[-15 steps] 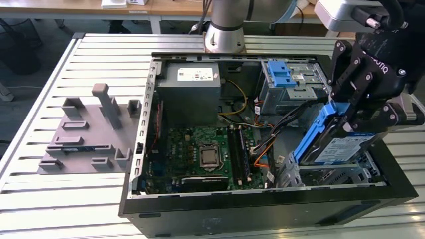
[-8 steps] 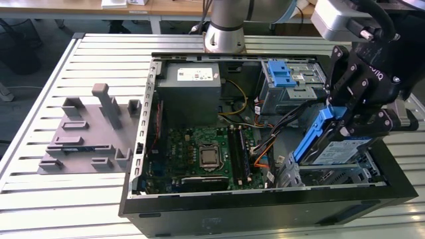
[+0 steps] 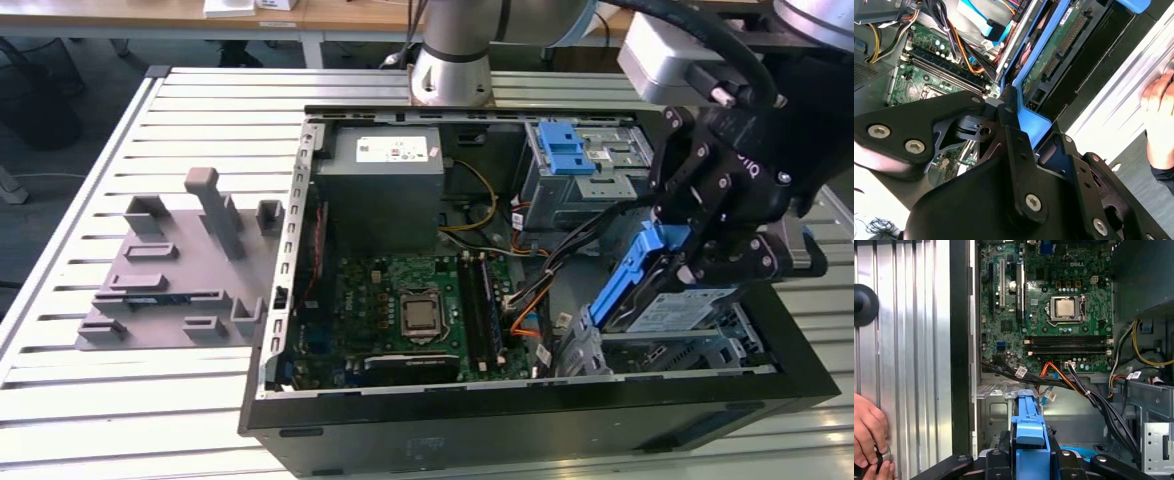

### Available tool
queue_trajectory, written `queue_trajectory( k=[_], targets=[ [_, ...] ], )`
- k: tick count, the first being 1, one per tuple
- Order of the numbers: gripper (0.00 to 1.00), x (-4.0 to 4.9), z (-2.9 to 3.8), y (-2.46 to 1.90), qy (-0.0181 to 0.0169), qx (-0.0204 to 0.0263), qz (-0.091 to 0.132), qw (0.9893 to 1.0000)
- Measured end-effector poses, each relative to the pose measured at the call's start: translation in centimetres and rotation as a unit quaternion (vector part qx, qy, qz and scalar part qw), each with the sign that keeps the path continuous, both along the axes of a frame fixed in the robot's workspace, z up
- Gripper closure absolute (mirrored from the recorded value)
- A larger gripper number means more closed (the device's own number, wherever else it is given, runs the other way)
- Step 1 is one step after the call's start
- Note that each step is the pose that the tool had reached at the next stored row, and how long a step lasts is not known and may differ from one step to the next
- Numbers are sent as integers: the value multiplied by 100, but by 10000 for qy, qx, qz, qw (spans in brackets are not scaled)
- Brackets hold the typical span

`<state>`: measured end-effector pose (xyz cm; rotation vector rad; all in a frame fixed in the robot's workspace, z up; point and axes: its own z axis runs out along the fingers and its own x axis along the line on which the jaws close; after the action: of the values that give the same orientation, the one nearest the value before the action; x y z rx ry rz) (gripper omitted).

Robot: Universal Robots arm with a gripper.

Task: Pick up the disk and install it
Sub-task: 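Insert the disk into the insertion slot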

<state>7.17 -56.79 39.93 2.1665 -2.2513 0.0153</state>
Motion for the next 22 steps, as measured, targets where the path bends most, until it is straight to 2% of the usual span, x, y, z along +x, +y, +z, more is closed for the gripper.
queue_trajectory(
  k=[22],
  targets=[
    [64, 1, -184, -29, 0, 0, 0, 10000]
  ],
)
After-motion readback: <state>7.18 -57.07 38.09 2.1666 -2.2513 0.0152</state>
